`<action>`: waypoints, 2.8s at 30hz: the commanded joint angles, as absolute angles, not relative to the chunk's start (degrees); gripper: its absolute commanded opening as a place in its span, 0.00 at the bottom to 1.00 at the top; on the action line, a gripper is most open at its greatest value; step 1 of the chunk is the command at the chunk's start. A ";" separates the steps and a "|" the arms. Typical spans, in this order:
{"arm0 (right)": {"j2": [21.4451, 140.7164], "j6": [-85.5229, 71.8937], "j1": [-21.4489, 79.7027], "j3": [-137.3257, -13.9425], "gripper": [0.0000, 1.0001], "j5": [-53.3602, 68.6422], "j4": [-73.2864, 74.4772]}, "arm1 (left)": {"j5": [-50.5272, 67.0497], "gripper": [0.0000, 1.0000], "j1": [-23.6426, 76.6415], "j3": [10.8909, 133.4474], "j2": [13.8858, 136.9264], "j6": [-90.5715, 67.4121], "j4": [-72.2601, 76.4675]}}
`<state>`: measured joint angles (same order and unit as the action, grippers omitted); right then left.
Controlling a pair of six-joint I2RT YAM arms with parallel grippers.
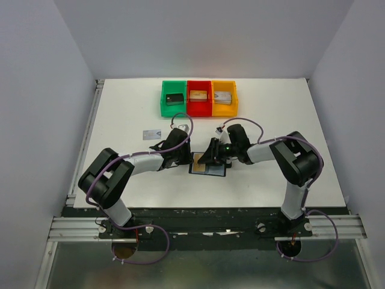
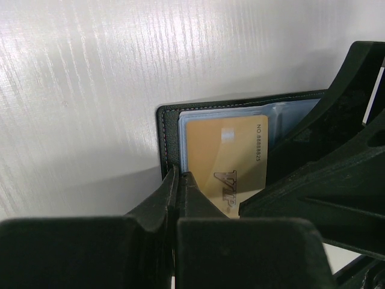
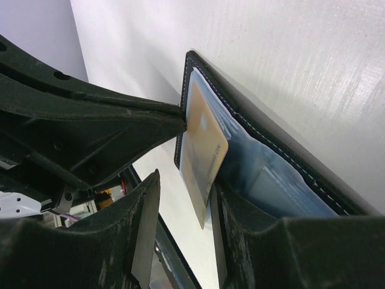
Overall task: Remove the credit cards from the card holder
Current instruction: Remove the credit card from the card holder.
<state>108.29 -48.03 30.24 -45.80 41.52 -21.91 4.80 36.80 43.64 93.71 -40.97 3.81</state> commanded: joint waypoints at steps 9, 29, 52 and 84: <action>111.71 -49.83 30.85 -47.99 0.46 43.33 -26.28 | 8.26 0.00 37.71 42.28 96.68 -41.22 4.57; 105.65 -43.60 30.67 -47.55 0.41 39.99 -15.82 | 5.01 0.00 37.62 42.10 96.50 -42.45 1.76; 102.22 -41.84 29.53 -45.70 0.40 38.85 -13.09 | 4.31 0.00 37.53 42.10 97.12 -42.71 0.70; 105.20 -49.66 28.65 -44.91 0.42 42.45 -25.14 | 10.02 0.00 37.88 40.78 97.47 -41.57 6.94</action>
